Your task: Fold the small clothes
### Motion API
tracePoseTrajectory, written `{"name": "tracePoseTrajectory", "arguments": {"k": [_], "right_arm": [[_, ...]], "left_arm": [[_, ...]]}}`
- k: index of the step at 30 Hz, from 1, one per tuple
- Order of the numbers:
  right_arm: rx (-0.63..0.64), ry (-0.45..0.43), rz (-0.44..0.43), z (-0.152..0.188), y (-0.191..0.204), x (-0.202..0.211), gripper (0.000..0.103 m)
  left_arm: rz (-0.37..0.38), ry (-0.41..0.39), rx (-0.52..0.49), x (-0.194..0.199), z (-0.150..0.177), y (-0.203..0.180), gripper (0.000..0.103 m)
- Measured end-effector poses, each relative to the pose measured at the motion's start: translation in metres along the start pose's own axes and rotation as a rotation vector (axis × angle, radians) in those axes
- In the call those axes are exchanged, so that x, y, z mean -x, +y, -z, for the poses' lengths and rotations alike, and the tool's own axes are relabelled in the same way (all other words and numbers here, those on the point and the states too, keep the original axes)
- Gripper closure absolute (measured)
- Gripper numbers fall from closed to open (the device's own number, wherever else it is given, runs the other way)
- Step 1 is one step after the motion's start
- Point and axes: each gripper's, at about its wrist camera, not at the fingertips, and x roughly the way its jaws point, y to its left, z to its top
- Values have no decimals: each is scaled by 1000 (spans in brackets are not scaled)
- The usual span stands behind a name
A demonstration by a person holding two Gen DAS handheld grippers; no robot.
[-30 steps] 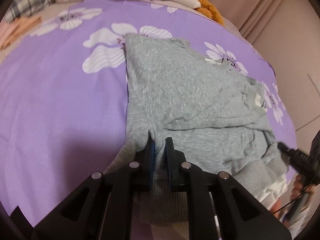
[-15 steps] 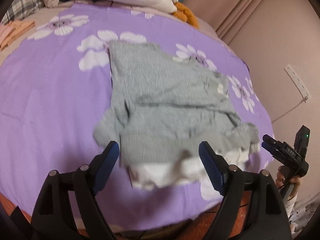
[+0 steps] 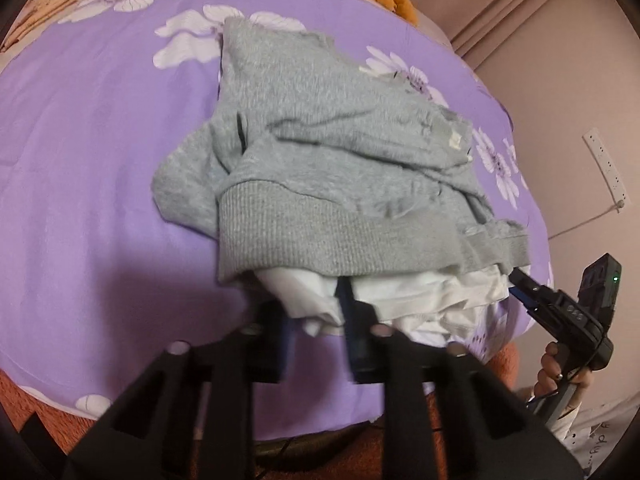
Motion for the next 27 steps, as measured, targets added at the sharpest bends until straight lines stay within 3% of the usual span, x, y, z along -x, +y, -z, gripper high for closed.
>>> {"name": "tracePoseTrajectory", "arguments": {"k": [1, 2, 3, 8, 16, 22, 27], "right_arm": [[7, 0, 8, -1, 2, -1, 77], [17, -2, 10, -2, 3, -1, 91], [31, -10, 12, -5, 7, -1, 96], [89, -83, -37, -20, 22, 13, 98], [112, -129, -48, -65, 31, -1, 99], [106, -71, -25, -97, 32, -29, 99], [95, -60, -3, -111, 29, -26, 99]], "left_arm": [[7, -5, 2, 2, -2, 0, 89], [18, -11, 4, 6, -4, 0, 89], [36, -26, 8, 11, -8, -2, 89], [125, -84, 7, 30, -29, -8, 90], [147, -107, 7, 13, -76, -15, 91], [88, -72, 32, -22, -108, -13, 91], [44, -21, 50, -52, -125, -5, 91]]}}
